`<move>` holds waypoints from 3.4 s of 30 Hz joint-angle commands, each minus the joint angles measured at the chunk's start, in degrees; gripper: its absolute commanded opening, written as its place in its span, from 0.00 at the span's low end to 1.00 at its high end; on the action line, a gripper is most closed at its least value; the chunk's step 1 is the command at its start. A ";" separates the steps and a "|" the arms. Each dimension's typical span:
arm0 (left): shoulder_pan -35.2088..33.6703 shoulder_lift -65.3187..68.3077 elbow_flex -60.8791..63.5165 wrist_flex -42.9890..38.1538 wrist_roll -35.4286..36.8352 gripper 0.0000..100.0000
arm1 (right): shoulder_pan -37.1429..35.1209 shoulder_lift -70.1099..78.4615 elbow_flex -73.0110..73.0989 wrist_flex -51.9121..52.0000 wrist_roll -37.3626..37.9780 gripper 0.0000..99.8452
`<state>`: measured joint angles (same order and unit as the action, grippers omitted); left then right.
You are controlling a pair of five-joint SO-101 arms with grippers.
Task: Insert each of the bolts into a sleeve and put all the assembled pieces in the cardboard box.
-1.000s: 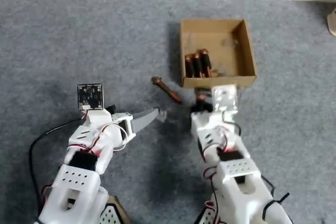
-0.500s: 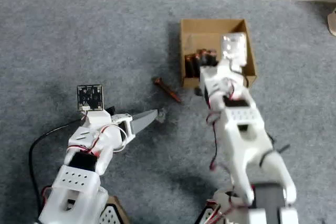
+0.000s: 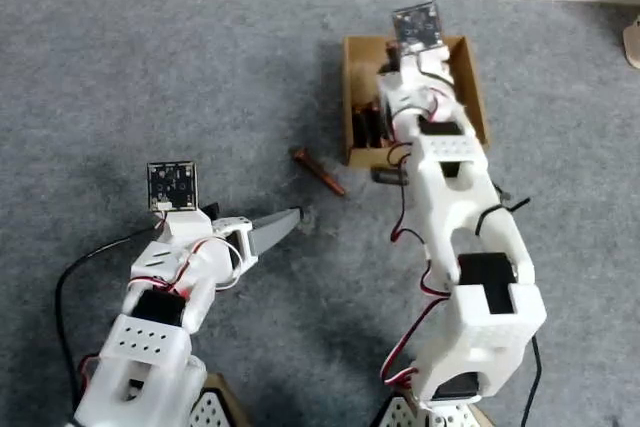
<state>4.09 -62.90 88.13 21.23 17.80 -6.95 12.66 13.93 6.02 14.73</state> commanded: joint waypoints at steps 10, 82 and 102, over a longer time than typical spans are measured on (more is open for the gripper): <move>-0.40 -1.01 -0.22 0.26 -0.79 0.46 | 3.47 -1.27 3.03 5.14 0.88 0.17; -7.25 -0.92 -1.89 0.26 -0.70 0.46 | -5.85 -6.37 20.26 18.68 53.54 0.16; -7.25 -0.92 -1.89 0.26 -0.70 0.46 | -0.22 3.21 14.11 13.49 39.30 0.00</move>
<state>-2.77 -62.99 88.13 21.23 17.80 -9.41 16.53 29.67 21.85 58.77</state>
